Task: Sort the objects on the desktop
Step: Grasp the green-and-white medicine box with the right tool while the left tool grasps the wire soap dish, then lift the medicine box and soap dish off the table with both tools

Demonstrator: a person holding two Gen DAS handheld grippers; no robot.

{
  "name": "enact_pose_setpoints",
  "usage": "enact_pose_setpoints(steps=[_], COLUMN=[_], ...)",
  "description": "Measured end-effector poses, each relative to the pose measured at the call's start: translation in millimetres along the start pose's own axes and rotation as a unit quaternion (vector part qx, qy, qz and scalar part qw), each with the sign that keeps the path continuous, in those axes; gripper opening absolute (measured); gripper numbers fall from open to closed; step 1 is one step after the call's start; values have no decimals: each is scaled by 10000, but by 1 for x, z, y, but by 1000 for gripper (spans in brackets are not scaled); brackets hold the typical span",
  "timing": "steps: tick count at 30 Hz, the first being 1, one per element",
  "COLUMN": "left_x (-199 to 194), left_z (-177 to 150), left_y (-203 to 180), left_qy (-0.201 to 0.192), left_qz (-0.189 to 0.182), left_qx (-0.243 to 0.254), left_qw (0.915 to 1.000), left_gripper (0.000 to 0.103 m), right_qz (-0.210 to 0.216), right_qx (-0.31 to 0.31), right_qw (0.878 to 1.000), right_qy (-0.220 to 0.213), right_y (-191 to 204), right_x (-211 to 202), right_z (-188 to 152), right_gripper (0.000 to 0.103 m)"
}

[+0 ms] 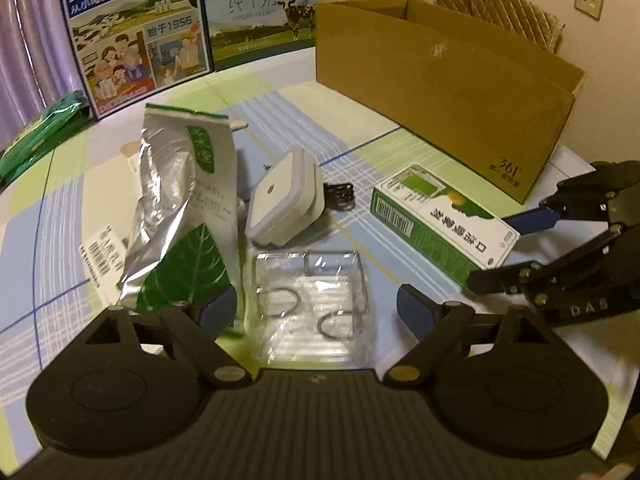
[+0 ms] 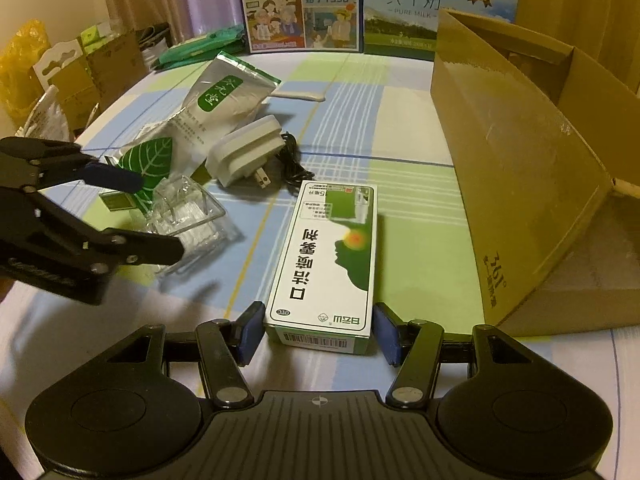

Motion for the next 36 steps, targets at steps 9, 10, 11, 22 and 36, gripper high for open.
enact_pose_setpoints(steps=[9,10,11,22,36], left_x=[17,17,18,17,-9], left_z=[4,4,3,0,-11], left_y=[0,-1,-1,-10,-84], left_qy=[36,34,51,247,367], left_qz=[201,207,203,183,37], left_qx=[116,118,121,-115,-120], left_qw=[9997,9997,9997,9995,9992], left_gripper=[83,82,81,63,64], right_qz=[44,45,47,-37,-114], right_qx=[-31,-23,-20,-64,-98], right_qw=[10000,10000,10000,10000,9999], right_qy=[25,19,12,-30,23], right_y=[-3,-3,-4,-6,-25], right_x=[10,11,12,2,-44], right_z=[2,3,3,1,-48], right_gripper=[58,58,58,53,54])
Point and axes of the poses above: each gripper's, at about its wrist camera, not at the fingertips, and x roughly the way its jaws point, y to its left, z to its top, the point moved 1 cm from there along x, roughly the way its jaws point, and after that the axes turned 10 degrees about x, right-handed, at the moved point
